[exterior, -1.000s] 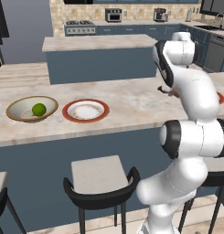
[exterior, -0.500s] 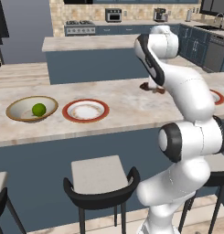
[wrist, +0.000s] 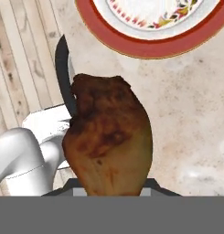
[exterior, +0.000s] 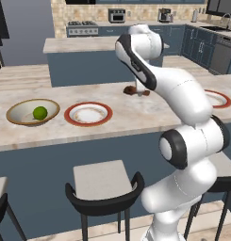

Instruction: Pick the chicken drumstick and lime from their plates and place them in the bowl. Then put the bowl in the fridge.

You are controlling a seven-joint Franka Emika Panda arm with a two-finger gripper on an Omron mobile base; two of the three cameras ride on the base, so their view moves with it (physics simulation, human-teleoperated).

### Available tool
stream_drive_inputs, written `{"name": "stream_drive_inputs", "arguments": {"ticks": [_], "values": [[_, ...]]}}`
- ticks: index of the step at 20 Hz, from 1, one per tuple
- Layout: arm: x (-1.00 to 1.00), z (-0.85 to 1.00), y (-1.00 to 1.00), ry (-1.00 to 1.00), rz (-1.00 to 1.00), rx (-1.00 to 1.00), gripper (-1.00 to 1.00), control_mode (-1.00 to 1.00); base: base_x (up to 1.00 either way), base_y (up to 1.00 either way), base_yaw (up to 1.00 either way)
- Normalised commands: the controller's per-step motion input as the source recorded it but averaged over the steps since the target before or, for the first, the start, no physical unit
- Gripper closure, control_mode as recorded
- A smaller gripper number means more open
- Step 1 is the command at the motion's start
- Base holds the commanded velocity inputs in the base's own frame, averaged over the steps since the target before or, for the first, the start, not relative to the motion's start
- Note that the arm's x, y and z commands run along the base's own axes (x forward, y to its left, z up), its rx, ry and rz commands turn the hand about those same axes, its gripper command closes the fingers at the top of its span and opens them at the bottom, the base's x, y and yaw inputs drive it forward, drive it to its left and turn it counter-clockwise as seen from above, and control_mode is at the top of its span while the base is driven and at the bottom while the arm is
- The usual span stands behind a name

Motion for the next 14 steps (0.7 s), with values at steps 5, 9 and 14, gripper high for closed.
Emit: {"name": "stream_drive_inputs", "arguments": {"ticks": [5, 9, 14], "values": [[0.0, 0.03, 0.74, 0.0, 0.34, 0.02, 1.0, -1.0, 0.0, 0.0, 0.0], [-0.04, 0.02, 0.72, 0.0, 0.35, 0.04, 1.0, -1.0, 0.0, 0.0, 0.0], [-0.09, 0.0, 0.7, -0.01, 0.26, 0.11, 1.0, -1.0, 0.0, 0.0, 0.0]]}}
